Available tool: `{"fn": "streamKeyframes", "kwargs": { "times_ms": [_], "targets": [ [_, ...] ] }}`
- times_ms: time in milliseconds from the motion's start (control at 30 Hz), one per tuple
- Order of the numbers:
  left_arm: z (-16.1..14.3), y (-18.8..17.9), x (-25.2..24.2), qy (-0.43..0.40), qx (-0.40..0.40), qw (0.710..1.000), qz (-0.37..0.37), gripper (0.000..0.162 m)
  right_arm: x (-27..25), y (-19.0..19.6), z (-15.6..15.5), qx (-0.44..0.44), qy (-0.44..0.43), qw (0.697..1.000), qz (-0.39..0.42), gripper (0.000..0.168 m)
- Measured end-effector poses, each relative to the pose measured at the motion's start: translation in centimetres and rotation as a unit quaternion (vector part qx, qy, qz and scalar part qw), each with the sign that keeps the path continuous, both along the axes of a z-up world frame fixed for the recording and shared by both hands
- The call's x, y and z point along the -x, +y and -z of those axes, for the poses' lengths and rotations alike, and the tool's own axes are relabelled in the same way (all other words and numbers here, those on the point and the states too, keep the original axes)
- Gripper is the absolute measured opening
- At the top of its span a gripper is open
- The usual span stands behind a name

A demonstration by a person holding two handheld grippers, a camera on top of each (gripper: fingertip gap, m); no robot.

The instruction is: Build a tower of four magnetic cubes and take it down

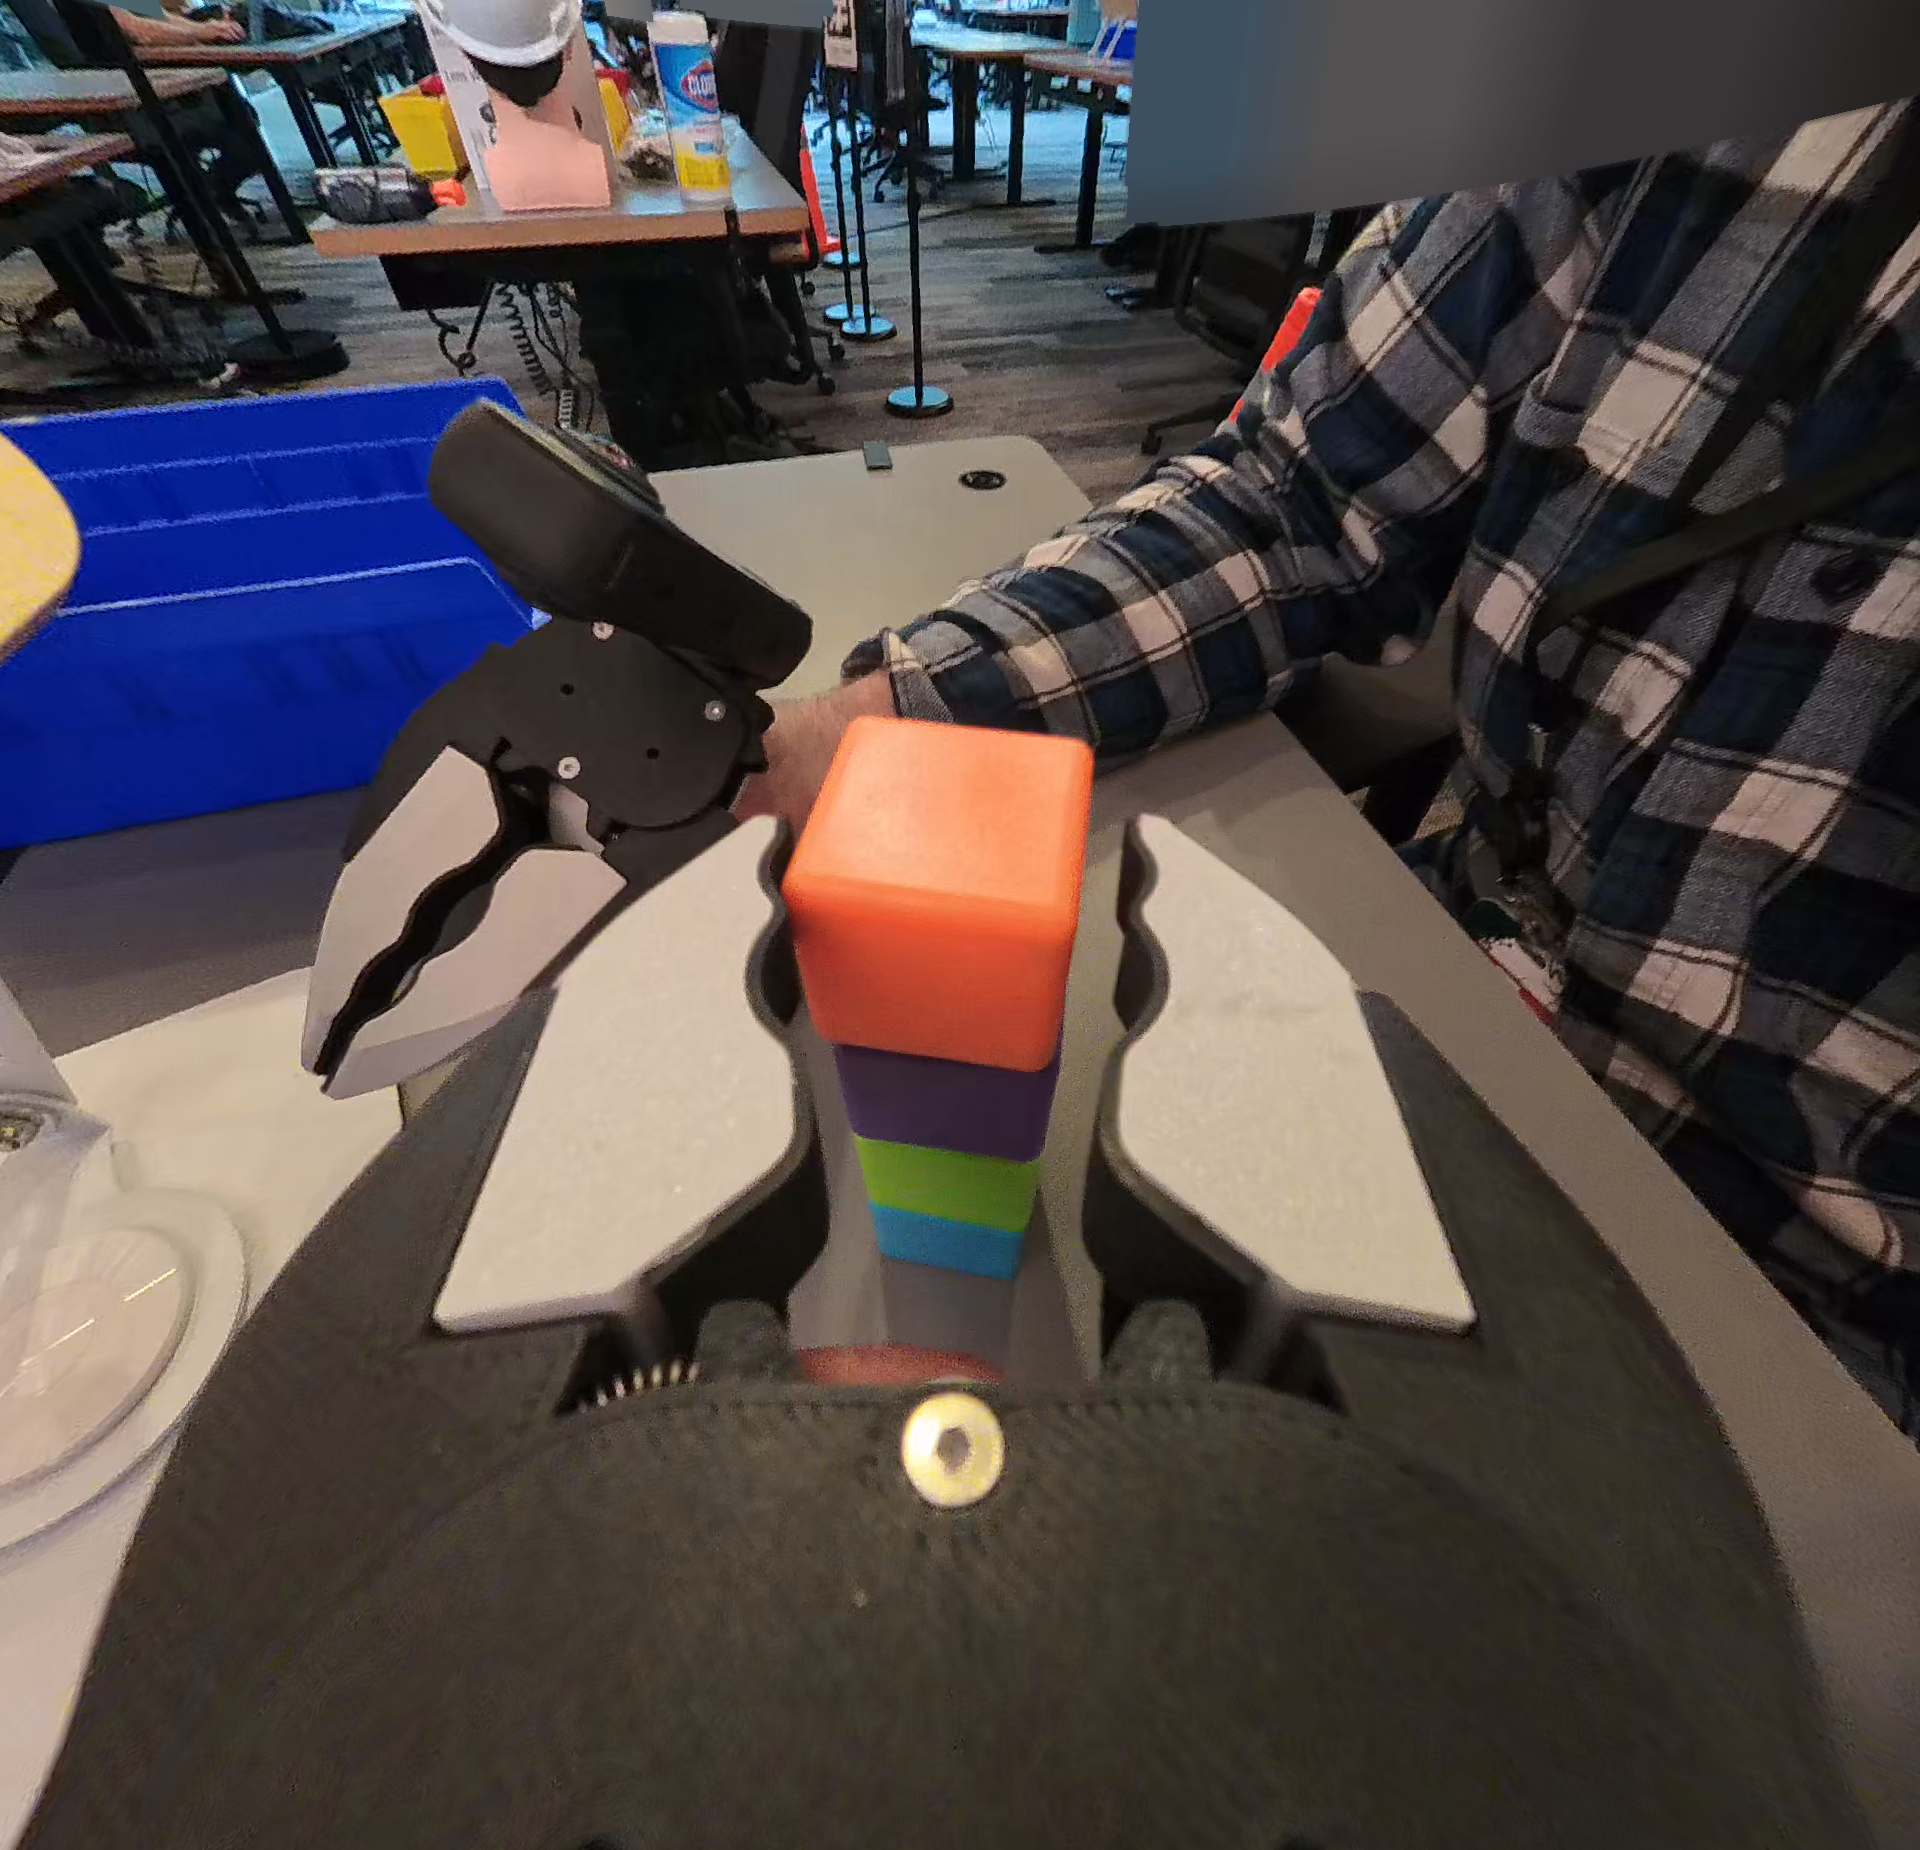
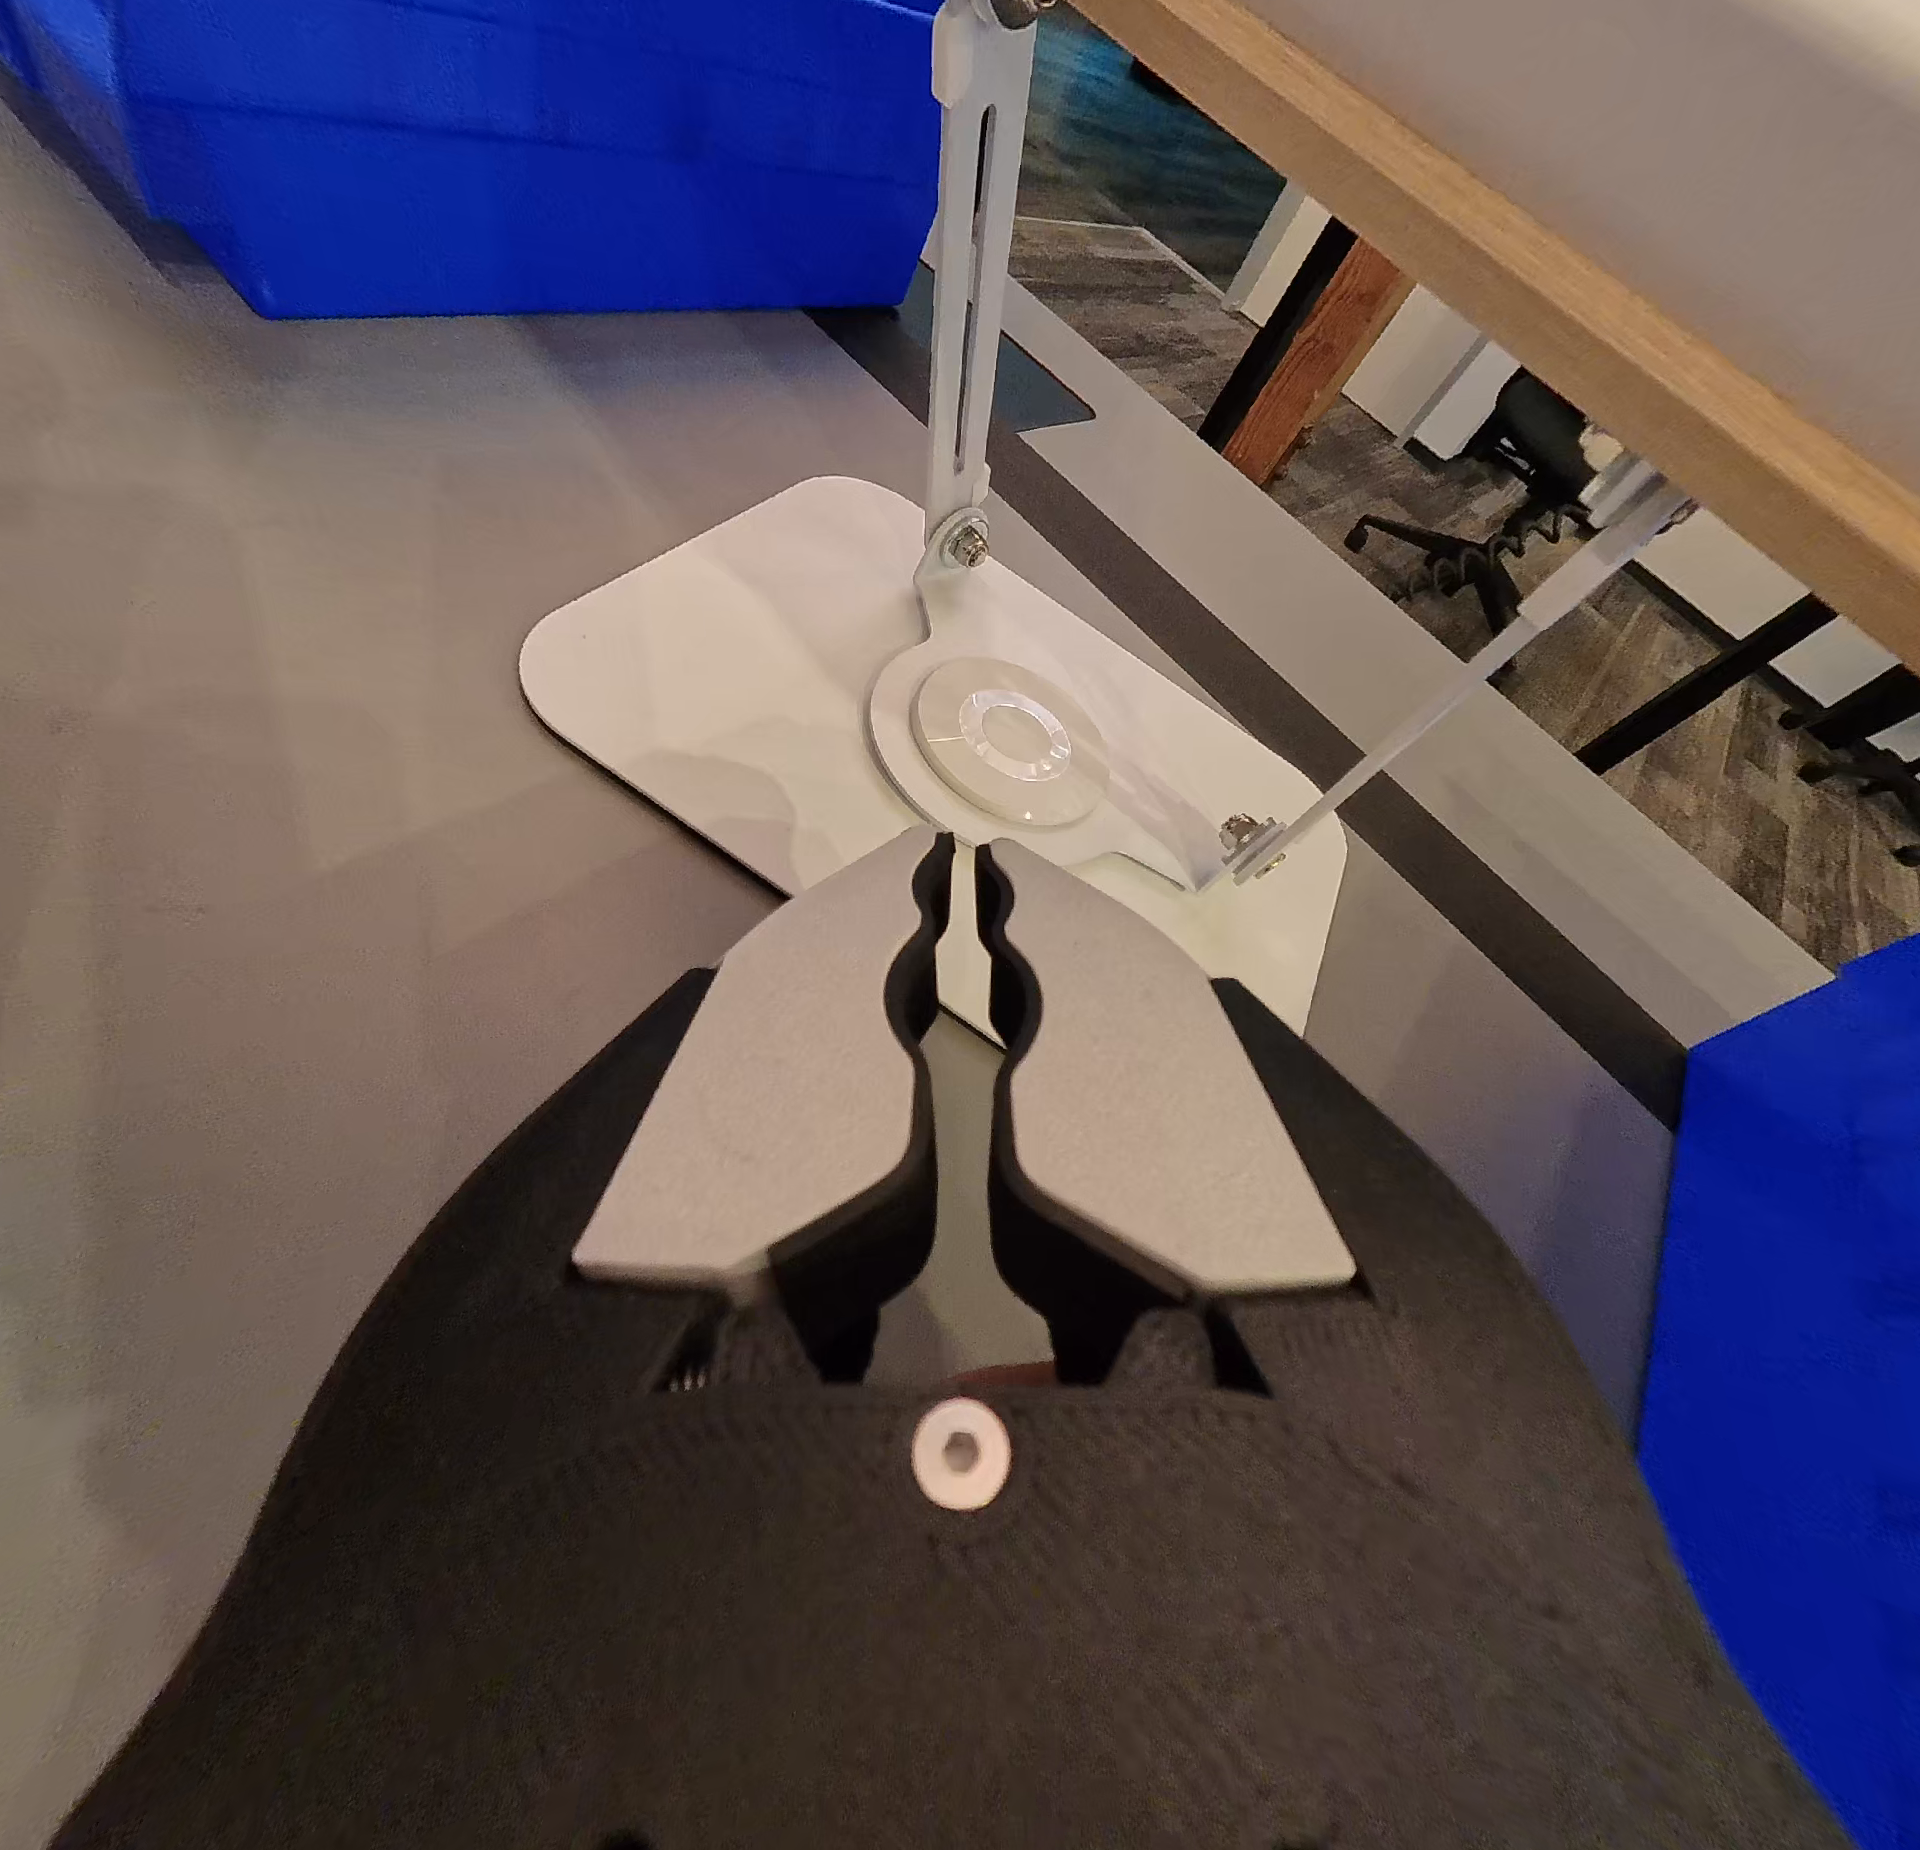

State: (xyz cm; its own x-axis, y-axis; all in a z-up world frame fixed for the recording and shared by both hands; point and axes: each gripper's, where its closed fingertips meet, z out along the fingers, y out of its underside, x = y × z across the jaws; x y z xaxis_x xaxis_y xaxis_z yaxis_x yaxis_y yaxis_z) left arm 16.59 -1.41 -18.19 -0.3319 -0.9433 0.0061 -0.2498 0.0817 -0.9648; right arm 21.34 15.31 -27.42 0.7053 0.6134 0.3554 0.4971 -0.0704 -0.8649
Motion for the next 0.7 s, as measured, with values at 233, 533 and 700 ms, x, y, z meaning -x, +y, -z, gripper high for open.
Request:
{"fn": "streamKeyframes", "kwargs": {
  "times_ms": [233,533,700],
  "targets": [
    [-3.0,1.1,2.2,-0.026,-0.017,0.999,-0.035,0.083,0.0,0.0,0.0,0.0,0.002,1.0,0.0,0.004],
    [2.0,10.7,6.3,0.02,-0.062,0.931,-0.36,0.0,-0.1,0.0,0.0,-0.001,-0.001,1.0,0.002,0.003],
    [7.0,15.5,9.1,0.085,-0.121,0.828,-0.542,0.0,-0.1,0.1,0.0,-0.001,0.0,1.0,0.003,0.001]
  ]
}}
